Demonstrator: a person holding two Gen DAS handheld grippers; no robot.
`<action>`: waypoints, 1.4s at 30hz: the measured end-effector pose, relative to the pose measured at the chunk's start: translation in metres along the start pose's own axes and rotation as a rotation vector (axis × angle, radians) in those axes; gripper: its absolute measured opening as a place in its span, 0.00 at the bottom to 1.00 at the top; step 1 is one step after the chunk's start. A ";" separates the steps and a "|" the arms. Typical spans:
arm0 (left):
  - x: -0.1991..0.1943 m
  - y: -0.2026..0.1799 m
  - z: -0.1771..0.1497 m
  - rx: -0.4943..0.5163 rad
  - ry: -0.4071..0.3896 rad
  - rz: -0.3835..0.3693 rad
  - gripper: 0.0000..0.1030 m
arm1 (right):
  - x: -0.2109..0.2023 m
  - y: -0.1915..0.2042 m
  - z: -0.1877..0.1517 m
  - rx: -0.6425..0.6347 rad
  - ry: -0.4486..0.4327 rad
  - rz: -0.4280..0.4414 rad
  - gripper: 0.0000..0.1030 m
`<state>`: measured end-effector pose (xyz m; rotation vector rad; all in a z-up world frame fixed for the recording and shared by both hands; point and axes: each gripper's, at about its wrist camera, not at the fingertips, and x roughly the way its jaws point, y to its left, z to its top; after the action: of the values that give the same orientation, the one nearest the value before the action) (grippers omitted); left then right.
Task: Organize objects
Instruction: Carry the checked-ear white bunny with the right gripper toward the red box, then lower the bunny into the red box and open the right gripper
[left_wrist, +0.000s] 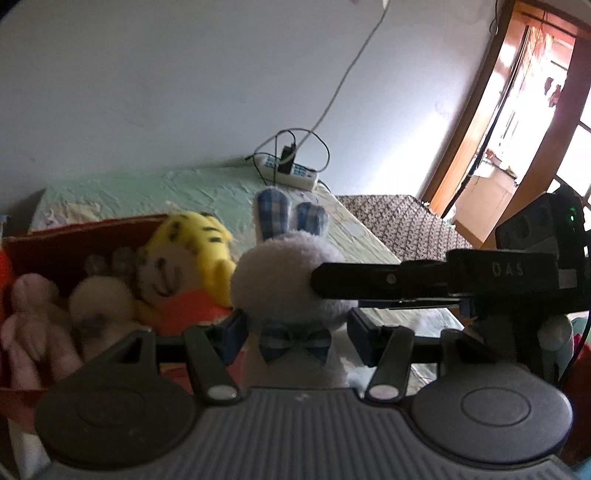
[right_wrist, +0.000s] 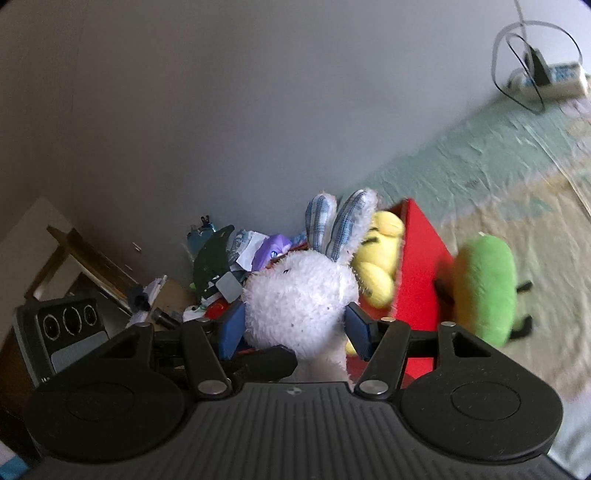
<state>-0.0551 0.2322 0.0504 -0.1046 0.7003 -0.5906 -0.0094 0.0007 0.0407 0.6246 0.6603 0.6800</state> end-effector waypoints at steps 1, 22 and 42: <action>-0.004 0.008 0.001 -0.004 -0.006 -0.005 0.56 | 0.006 0.004 0.001 -0.008 -0.005 -0.007 0.59; 0.008 0.116 0.009 -0.136 -0.004 0.000 0.58 | 0.102 -0.003 0.008 -0.056 0.002 -0.132 0.55; 0.041 0.145 -0.001 -0.162 0.109 0.094 0.58 | 0.139 0.008 -0.012 -0.190 0.098 -0.254 0.55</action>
<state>0.0379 0.3303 -0.0152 -0.1901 0.8544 -0.4511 0.0627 0.1105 -0.0083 0.3260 0.7409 0.5309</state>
